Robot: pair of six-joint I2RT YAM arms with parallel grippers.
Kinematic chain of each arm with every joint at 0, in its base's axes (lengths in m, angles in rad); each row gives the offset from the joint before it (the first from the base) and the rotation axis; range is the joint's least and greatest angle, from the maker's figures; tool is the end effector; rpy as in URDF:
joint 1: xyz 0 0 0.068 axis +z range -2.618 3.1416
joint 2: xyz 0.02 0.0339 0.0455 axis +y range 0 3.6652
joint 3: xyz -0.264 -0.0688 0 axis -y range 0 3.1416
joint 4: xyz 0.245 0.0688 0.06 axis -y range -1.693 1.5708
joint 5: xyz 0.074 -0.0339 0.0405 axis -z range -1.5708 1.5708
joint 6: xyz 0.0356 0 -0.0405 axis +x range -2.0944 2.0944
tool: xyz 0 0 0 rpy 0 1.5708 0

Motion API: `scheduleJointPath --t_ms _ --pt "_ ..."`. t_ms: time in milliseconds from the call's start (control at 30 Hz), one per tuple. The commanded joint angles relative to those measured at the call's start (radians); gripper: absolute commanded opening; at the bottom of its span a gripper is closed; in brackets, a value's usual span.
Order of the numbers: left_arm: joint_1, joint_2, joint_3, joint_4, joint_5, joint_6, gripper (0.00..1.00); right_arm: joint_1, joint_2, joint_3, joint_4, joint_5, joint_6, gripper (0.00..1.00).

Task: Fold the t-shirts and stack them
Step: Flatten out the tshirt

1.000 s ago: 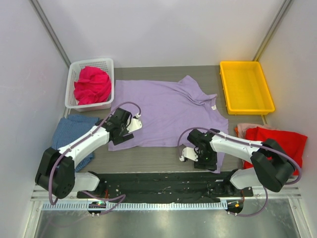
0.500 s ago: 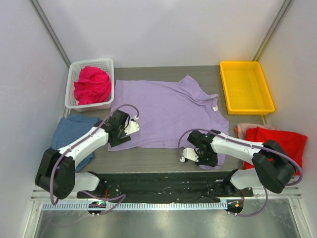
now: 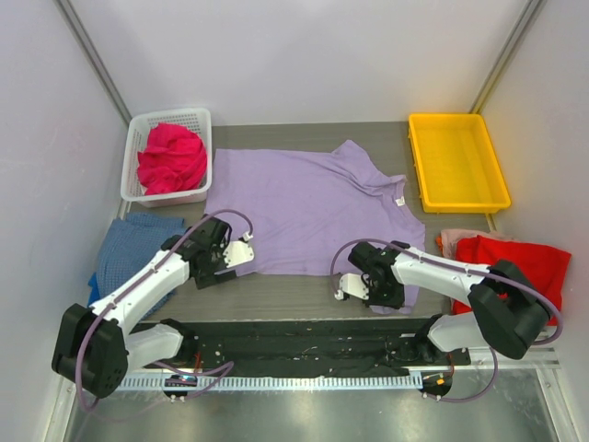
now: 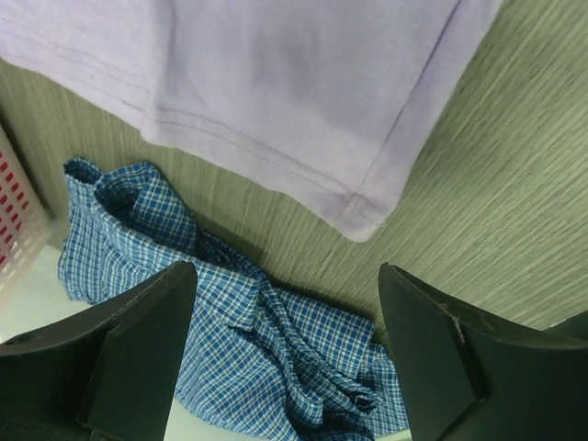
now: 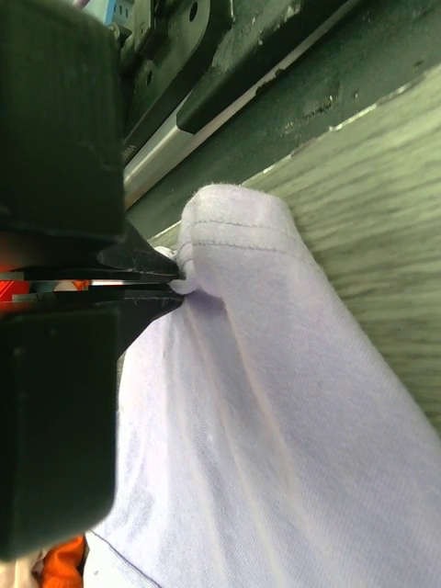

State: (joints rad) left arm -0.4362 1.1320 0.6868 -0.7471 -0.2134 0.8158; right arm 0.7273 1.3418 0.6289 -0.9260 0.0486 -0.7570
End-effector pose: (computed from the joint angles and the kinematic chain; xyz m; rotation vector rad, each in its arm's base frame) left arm 0.1799 -0.0756 0.2000 1.5849 2.2895 0.3934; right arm 0.1335 0.1165 0.1465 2.0781 -2.2623 0.0731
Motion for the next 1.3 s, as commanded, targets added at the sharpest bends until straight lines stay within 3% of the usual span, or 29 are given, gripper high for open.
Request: scheduleJointPath --t_ms 0,333,700,800,833,933,1100,1267 --pt "0.005 0.009 -0.029 0.000 0.046 0.005 0.85 -0.008 0.020 0.020 0.096 0.036 -0.002 0.01" --pt "0.017 0.090 -0.075 0.121 0.063 0.023 0.84 -0.011 0.010 0.023 0.084 0.046 0.008 0.01" --pt "0.102 0.242 0.008 0.100 0.164 0.042 0.77 -0.011 -0.021 0.025 0.073 0.054 0.018 0.01" --pt "0.106 0.282 0.025 0.089 0.172 0.039 0.65 -0.012 -0.035 0.026 0.070 0.060 0.018 0.01" --pt "0.105 0.288 0.029 0.088 0.175 0.034 0.55 -0.012 -0.035 0.026 0.069 0.062 0.019 0.01" --pt "0.106 0.304 0.039 0.065 0.184 0.026 0.42 -0.017 -0.044 0.031 0.062 0.071 0.019 0.01" --pt "0.106 0.275 0.030 0.043 0.187 0.010 0.28 -0.023 -0.058 0.043 0.059 0.082 0.019 0.01" --pt "0.105 0.209 0.008 0.060 0.163 0.003 0.04 -0.026 -0.076 0.078 0.044 0.099 0.025 0.01"
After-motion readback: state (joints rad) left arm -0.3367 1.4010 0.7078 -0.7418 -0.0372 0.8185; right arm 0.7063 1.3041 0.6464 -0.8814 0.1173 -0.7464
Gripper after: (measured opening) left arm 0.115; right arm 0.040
